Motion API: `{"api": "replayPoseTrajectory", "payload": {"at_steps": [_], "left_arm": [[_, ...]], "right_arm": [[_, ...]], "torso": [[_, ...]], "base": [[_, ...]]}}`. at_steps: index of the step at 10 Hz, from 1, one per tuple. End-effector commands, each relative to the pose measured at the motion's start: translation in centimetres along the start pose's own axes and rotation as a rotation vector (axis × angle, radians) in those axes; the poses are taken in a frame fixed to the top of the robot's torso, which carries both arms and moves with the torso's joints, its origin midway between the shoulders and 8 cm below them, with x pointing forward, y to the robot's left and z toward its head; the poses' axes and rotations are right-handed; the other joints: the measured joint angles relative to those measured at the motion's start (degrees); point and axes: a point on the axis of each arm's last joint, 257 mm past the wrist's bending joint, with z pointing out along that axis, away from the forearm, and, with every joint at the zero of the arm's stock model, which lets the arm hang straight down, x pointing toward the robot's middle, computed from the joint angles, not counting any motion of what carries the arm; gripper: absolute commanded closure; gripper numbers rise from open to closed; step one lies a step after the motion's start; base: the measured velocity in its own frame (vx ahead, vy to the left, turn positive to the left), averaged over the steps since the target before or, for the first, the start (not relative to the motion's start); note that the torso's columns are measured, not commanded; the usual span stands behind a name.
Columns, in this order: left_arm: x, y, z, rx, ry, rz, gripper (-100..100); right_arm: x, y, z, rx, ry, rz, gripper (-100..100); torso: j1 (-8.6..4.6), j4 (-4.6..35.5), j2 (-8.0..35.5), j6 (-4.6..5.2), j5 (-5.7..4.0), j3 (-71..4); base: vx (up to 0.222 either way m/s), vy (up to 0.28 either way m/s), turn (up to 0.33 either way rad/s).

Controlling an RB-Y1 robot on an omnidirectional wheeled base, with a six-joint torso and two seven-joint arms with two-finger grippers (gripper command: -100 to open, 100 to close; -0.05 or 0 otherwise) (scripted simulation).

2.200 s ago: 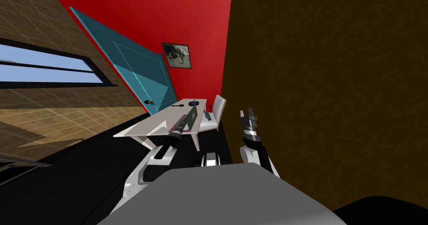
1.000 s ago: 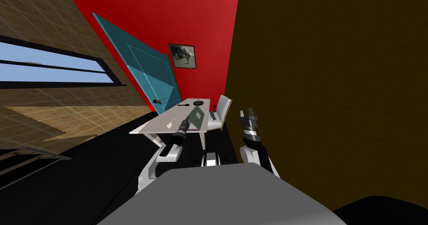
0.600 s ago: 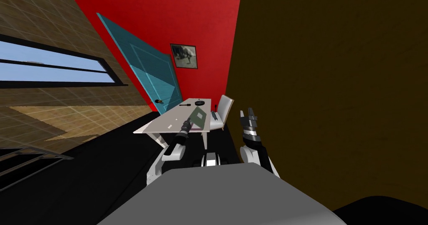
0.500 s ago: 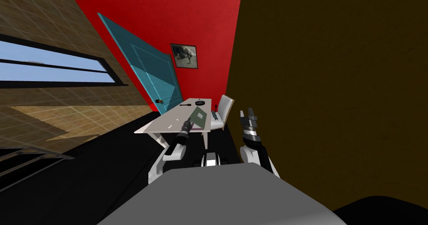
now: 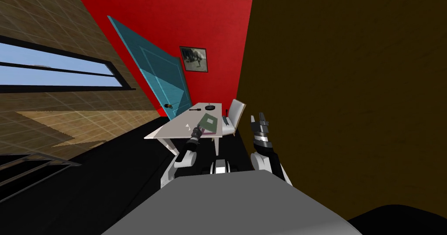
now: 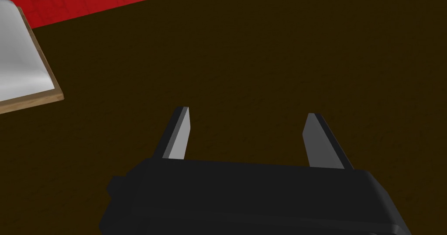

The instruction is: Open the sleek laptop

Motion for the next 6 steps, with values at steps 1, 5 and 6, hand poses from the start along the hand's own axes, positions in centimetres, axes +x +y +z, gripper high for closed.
{"api": "replayPoseTrajectory", "payload": {"at_steps": [1,5,6], "left_arm": [[0.4,-0.2,-0.1,-0.002,0.001,-0.042,-100],[0.6,-2.1,-0.5,0.0,0.005,-0.042,-100],[0.7,-2.6,-0.6,0.0,0.006,-0.041,-100]], "right_arm": [[0.0,0.0,0.0,0.0,0.0,0.0,0],[0.0,0.0,0.0,0.0,0.0,0.0,0],[0.0,0.0,0.0,0.0,0.0,0.0,0]], "torso": [[0.08,0.0,-0.06,-0.01,0.02,-0.03],[-0.14,0.07,-0.01,0.0,-0.09,-0.01],[-0.03,0.08,0.01,-0.02,-0.06,0.0]], "base": [[0.015,0.036,0.007],[0.016,-0.025,0.01],[0.022,-0.015,0.01]]}}
